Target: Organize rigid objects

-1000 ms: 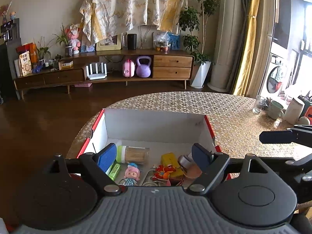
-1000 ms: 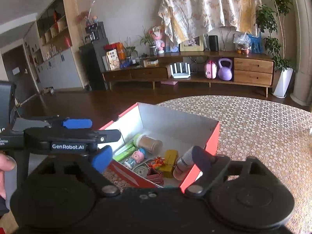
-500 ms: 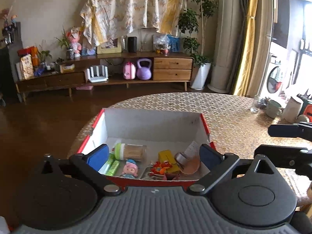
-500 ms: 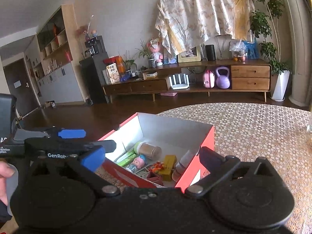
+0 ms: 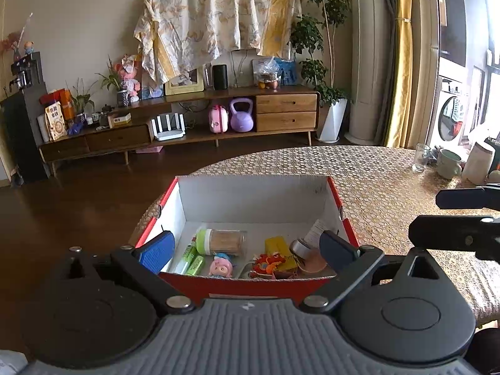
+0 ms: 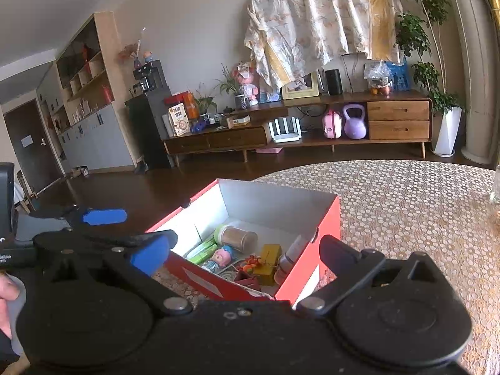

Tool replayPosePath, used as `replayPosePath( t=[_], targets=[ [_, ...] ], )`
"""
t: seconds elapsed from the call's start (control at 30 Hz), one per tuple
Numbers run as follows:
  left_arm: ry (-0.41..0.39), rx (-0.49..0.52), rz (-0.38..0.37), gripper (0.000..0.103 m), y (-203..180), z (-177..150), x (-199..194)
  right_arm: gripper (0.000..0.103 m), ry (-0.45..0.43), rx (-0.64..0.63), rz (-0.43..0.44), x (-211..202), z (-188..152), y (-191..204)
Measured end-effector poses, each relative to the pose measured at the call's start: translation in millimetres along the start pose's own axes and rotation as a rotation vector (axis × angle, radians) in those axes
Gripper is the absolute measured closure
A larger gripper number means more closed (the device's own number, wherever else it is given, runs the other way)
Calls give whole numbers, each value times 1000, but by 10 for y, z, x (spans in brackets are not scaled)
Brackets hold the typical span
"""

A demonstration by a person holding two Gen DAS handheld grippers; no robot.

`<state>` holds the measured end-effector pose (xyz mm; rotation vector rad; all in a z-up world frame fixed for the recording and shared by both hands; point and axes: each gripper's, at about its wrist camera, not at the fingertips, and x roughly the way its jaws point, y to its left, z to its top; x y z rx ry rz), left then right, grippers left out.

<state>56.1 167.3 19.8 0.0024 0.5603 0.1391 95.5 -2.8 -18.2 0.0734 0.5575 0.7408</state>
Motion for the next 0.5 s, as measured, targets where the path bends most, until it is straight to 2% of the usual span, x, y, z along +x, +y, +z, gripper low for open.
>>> replayPosePath(
  t=[0.5],
  targets=[
    [19, -40, -1, 3, -5, -89, -50, 0, 18, 21, 3, -43, -73, -24]
  ],
)
